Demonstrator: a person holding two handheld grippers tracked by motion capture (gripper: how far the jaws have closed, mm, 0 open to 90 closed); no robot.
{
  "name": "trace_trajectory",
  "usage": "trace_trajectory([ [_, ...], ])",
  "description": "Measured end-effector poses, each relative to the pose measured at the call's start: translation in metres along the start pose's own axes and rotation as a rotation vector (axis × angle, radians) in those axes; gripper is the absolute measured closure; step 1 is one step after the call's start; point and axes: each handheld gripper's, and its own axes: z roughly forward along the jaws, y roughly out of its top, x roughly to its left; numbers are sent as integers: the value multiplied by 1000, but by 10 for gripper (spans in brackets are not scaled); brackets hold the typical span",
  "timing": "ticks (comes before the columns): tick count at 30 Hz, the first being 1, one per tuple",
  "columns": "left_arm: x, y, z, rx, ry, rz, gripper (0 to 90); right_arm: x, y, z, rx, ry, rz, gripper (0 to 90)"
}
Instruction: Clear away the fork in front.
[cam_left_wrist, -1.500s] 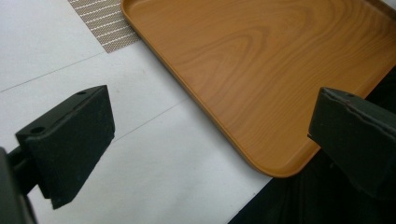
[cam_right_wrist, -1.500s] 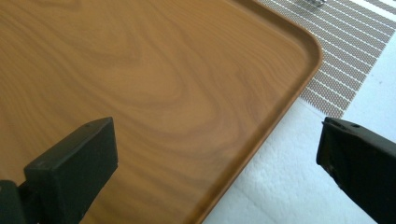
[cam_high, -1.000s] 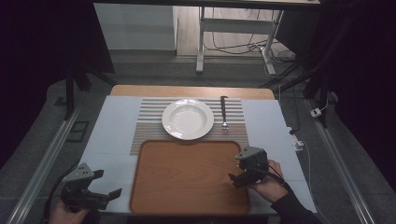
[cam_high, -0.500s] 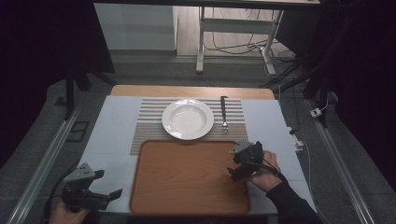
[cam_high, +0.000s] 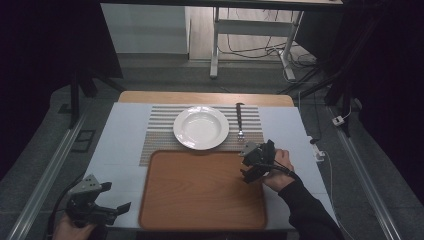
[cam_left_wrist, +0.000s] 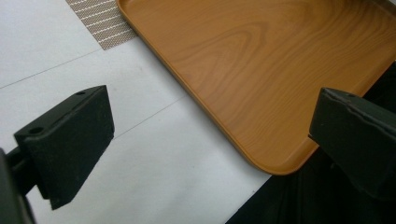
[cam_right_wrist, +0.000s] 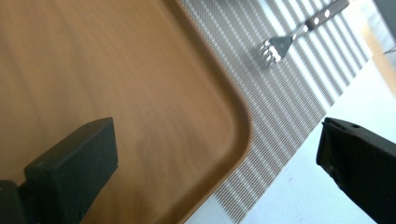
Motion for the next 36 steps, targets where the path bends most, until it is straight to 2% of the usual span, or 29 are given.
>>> trace_trajectory([
  [5,0,0,0,-1,-1,-1,3,-4,7,6,10,-25,-21,39],
  [6,0,0,0,0,-2,-1,3,-7,11,10,26,-47,-43,68],
  [7,0,0,0,0,-2,-1,3,-7,11,10,26,-47,-43,68],
  [8,0,0,0,0,-3,-2,3,-10,15,14,32,-62,-63,86],
  [15,1,0,0,0,-5,-2,2,-19,24,22,56,-86,-75,134],
  [21,1,0,0,1,-5,-2,1,-28,34,32,76,-118,-118,218],
  [22,1,0,0,1,-5,-2,1,-30,37,36,75,-126,-130,255],
  [26,1,0,0,3,-6,-1,1,-33,41,41,81,-121,-142,303],
  [27,1,0,0,3,-6,-2,1,-34,42,43,90,-125,-163,317],
  [29,1,0,0,4,-7,-2,1,-35,43,49,99,-119,-162,337],
  [30,1,0,0,4,-7,-2,1,-37,44,55,112,-128,-192,362],
  [33,1,0,0,4,-7,-1,1,-39,44,62,122,-132,-220,386],
  [34,1,0,0,4,-7,-1,1,-38,44,68,138,-154,-244,405],
  [35,1,0,0,4,-7,-1,1,-38,44,68,138,-154,-244,405],
  [36,1,0,0,4,-8,-1,1,-36,44,74,144,-167,-274,428],
])
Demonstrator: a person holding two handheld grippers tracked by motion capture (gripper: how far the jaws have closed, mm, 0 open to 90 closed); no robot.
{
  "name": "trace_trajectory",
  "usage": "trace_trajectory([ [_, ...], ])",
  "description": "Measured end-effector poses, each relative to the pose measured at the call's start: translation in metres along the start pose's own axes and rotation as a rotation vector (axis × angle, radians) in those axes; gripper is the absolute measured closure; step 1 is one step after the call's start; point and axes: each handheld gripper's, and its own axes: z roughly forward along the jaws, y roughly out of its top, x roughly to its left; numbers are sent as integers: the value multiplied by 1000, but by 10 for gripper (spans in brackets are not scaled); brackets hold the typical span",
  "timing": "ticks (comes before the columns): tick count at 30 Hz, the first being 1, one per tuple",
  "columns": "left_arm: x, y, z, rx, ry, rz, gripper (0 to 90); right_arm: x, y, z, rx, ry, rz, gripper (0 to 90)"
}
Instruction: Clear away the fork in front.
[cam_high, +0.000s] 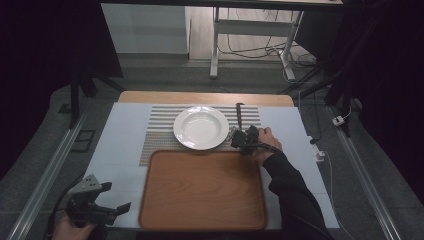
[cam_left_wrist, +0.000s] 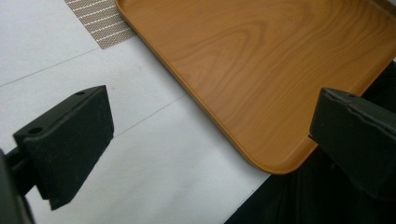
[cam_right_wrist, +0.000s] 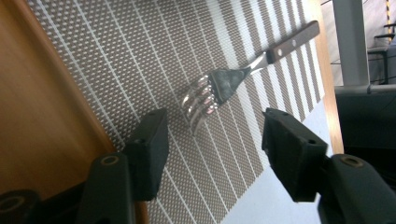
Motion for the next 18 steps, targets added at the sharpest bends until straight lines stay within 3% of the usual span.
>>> trace_trajectory([
  [5,0,0,0,1,-2,1,1,3,3,6,6,16,-36,491],
  [6,0,0,0,1,-2,1,1,6,4,8,8,-21,-54,537],
  [9,0,0,0,0,-2,1,1,9,5,11,8,-16,-84,578],
  [10,0,0,0,1,-2,1,1,14,6,14,14,-60,-119,629],
  [13,0,0,0,1,-3,1,0,16,7,16,17,-72,-143,660],
  [15,0,0,0,2,-3,2,1,16,7,18,10,-55,-148,695],
  [16,0,0,0,2,-3,1,1,17,7,19,6,-57,-159,750],
  [17,0,0,0,2,-4,2,1,17,7,19,6,-57,-159,750],
  [18,0,0,0,2,-4,2,1,20,8,20,16,-72,-170,824],
])
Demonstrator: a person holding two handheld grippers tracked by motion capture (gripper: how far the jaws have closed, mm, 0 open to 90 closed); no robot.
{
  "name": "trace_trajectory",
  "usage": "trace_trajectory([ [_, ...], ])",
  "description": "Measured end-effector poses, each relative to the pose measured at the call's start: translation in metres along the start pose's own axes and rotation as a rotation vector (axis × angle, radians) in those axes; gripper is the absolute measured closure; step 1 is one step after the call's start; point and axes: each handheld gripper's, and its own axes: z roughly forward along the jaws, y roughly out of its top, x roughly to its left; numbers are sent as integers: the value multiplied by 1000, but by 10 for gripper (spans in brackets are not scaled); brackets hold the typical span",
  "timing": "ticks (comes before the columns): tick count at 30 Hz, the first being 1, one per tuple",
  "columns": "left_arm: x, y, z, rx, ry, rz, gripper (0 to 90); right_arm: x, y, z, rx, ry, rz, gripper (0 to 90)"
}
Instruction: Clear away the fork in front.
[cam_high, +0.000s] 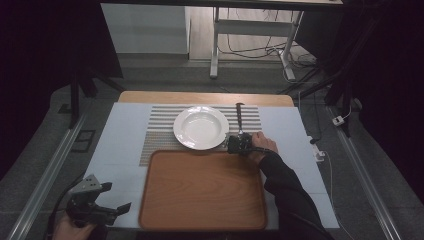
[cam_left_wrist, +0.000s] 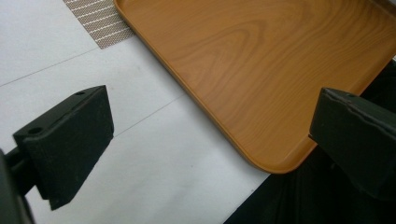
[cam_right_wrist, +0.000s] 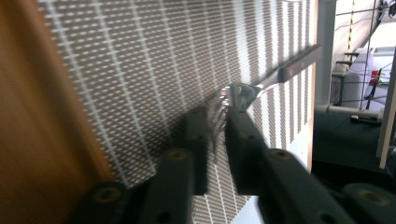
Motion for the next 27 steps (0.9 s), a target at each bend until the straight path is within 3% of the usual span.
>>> trace_trajectory([
  [3,0,0,0,-1,-1,0,1,3,1,1,1,-13,-29,842],
  [4,0,0,0,0,-1,0,1,5,3,1,27,-43,-48,861],
  [7,0,0,0,0,-3,-1,1,7,3,2,3,-41,-44,873],
  [8,0,0,0,-1,-2,-2,1,9,4,1,16,-76,-74,885],
  [13,0,-1,-1,-1,-1,-4,1,6,4,-3,17,-35,-82,894],
  [14,1,-1,-1,0,-1,-4,1,7,4,-7,1,-116,-69,895],
  [16,1,-1,-1,-1,0,-5,1,5,4,-11,16,-129,-61,895],
  [23,0,-1,-1,-2,1,-5,0,0,0,-22,-23,-119,-21,896],
  [24,0,-1,-1,-3,1,-4,0,-3,-2,-27,-43,-95,-9,896],
  [27,0,-1,-1,-4,2,-4,0,-4,-4,-32,-43,-117,4,896],
])
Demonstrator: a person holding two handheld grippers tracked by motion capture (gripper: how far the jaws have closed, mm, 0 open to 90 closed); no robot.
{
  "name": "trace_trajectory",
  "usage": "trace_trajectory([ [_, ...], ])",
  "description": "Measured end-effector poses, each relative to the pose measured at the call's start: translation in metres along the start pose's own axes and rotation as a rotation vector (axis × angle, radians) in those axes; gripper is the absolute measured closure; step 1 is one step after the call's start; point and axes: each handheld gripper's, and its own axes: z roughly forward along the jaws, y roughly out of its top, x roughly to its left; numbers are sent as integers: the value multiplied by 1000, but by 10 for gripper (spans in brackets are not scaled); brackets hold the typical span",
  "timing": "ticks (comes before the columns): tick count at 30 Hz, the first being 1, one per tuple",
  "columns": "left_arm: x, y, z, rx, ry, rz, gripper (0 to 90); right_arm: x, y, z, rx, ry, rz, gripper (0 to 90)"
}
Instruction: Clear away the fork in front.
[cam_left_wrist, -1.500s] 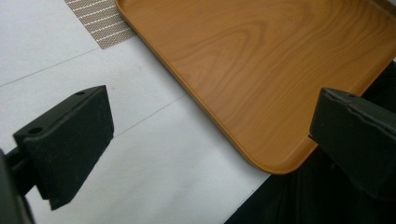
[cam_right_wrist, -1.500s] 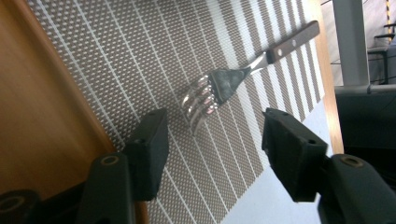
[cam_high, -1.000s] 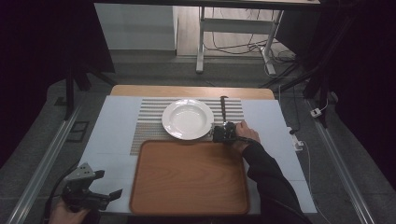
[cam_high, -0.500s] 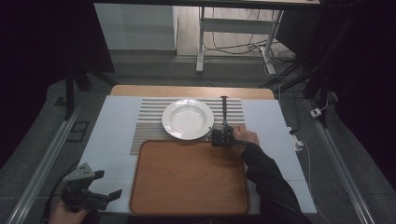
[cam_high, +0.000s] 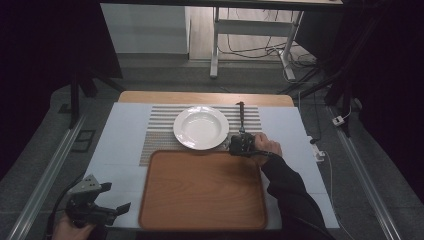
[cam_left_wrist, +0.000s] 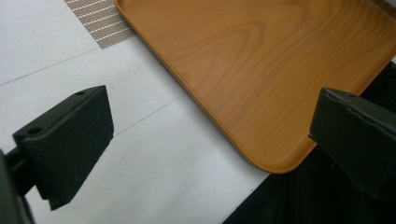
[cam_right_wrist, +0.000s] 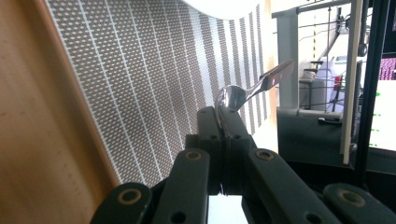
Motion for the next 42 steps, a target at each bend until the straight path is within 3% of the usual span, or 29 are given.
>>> trace_trajectory([
  [2,0,0,0,-1,-1,0,0,-2,-2,-5,-12,8,23,896],
  [3,0,0,0,-1,-1,-1,0,-4,-4,-9,-42,38,52,896],
  [8,0,0,-1,-6,-4,-2,1,-5,-6,-20,-59,27,76,896],
  [14,-1,0,1,4,-3,9,2,-10,-12,-36,-135,63,144,896],
  [15,-1,0,1,7,-4,14,2,-12,-14,-41,-157,80,178,897],
  [16,-1,0,1,7,-4,14,2,-12,-14,-41,-157,80,178,897],
  [17,-1,1,1,9,-4,16,2,-12,-16,-47,-181,98,224,896],
  [18,-1,1,1,9,-4,17,2,-12,-16,-47,-181,98,224,896],
  [19,-1,1,1,10,-5,17,2,-13,-18,-52,-209,121,268,897],
  [20,-1,1,1,10,-6,17,2,-13,-18,-52,-209,121,268,897],
  [21,-1,1,1,11,-6,17,2,-15,-21,-58,-242,154,315,897],
  [24,-2,1,1,10,-4,17,4,-17,-25,-64,-281,180,353,897],
  [25,-2,1,1,10,-1,19,4,-19,-29,-70,-322,212,403,897],
  [28,-2,1,1,11,0,19,3,-21,-32,-77,-362,237,439,897],
  [29,-2,1,1,12,-2,19,3,-22,-35,-82,-405,271,476,897],
  [32,-2,1,1,11,-1,19,3,-23,-39,-87,-440,296,500,897],
  [33,-2,1,1,11,-2,19,3,-23,-42,-91,-476,328,530,897],
  [34,-2,1,1,11,-1,18,3,-23,-42,-91,-476,328,530,897],
  [37,-2,1,2,15,-2,17,3,-23,-49,-98,-527,388,583,897],
  [42,-2,2,2,20,-4,21,2,-20,-55,-103,-557,435,617,897],
])
